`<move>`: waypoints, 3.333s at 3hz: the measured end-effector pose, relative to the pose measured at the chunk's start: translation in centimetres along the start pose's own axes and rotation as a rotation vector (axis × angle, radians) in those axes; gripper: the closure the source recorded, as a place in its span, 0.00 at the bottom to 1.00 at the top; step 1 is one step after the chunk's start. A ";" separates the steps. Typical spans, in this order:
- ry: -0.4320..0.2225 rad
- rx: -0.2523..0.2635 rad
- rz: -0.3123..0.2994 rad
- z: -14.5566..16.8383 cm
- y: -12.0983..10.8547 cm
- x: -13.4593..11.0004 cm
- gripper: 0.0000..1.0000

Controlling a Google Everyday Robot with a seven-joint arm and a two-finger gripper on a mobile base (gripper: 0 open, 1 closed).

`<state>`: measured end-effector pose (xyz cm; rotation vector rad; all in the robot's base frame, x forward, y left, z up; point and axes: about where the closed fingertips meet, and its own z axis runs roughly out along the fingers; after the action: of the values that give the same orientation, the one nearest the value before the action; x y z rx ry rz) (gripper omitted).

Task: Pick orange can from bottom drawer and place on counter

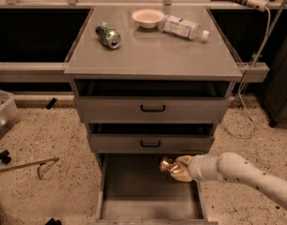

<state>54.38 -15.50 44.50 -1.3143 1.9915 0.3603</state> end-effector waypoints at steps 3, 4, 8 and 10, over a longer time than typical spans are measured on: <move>-0.080 0.090 -0.123 -10.9 -3.0 -12.1 1.00; -0.109 0.102 -0.128 -12.5 -3.8 -13.6 1.00; -0.261 0.277 -0.373 -38.0 -9.0 -35.8 1.00; -0.260 0.277 -0.395 -36.9 -10.1 -36.2 1.00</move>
Offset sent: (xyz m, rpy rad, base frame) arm 0.0255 0.0183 0.2647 0.0075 -0.3077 0.0718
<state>56.52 -16.45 97.14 -1.3646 1.4667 0.0592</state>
